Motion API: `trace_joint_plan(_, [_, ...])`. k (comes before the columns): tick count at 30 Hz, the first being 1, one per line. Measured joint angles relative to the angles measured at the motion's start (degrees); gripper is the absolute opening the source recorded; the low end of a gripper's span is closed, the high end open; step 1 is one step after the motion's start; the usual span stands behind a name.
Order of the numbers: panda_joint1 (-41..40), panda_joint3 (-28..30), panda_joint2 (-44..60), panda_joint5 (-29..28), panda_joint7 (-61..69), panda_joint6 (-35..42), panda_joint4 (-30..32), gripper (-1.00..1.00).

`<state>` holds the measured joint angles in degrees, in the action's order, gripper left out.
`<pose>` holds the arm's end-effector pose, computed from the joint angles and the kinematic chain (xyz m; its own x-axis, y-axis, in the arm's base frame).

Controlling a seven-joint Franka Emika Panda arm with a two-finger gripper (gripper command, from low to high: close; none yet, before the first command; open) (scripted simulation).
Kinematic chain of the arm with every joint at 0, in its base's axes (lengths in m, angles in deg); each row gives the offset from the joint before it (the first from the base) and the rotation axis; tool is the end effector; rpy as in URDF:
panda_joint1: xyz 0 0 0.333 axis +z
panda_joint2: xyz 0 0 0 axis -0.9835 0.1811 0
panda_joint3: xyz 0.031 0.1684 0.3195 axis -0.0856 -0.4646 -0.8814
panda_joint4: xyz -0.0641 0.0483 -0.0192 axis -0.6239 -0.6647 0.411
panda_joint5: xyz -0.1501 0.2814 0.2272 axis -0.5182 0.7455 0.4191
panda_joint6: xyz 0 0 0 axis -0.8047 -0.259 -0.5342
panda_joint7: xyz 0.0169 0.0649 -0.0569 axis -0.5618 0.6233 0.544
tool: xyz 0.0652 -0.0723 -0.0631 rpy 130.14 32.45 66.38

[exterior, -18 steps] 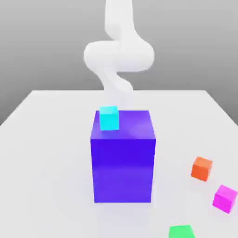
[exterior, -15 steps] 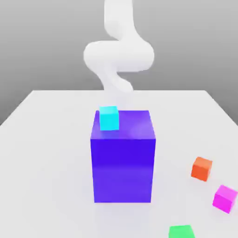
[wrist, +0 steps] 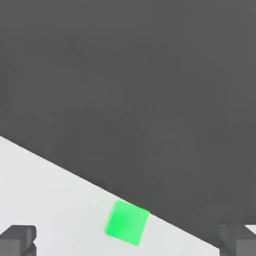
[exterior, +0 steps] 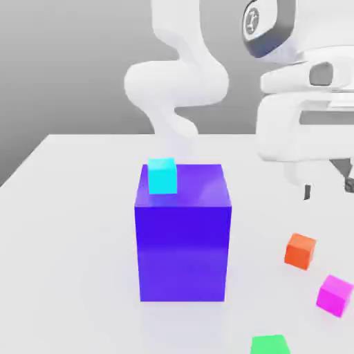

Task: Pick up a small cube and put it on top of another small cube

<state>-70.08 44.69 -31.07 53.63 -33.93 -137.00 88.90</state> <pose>0.4602 0.2198 0.4001 0.9455 -0.2099 0.2491 -0.2005 -0.9777 -0.0630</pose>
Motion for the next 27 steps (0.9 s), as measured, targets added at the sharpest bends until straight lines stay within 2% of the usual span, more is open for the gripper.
trace_joint_plan(9, [6.78,-3.18,18.63,-3.98,0.51,-6.93,2.04,0.0])
trace_joint_plan(13, [10.63,0.65,26.97,-8.52,-2.6,-12.57,0.59,0.0])
trace_joint_plan(14, [11.77,2.01,28.98,-9.67,-3.46,-14.08,0.12,-1.0])
trace_joint_plan(21, [11.99,2.27,29.46,-10.01,-3.72,-14.43,0.01,-1.0])
trace_joint_plan(25, [9.04,-1.68,22.51,-5.25,-0.12,-9.32,1.73,-1.0])
trace_joint_plan(27, [5.97,-0.91,20.15,-2.14,1.21,-5.7,0.24,-1.0])
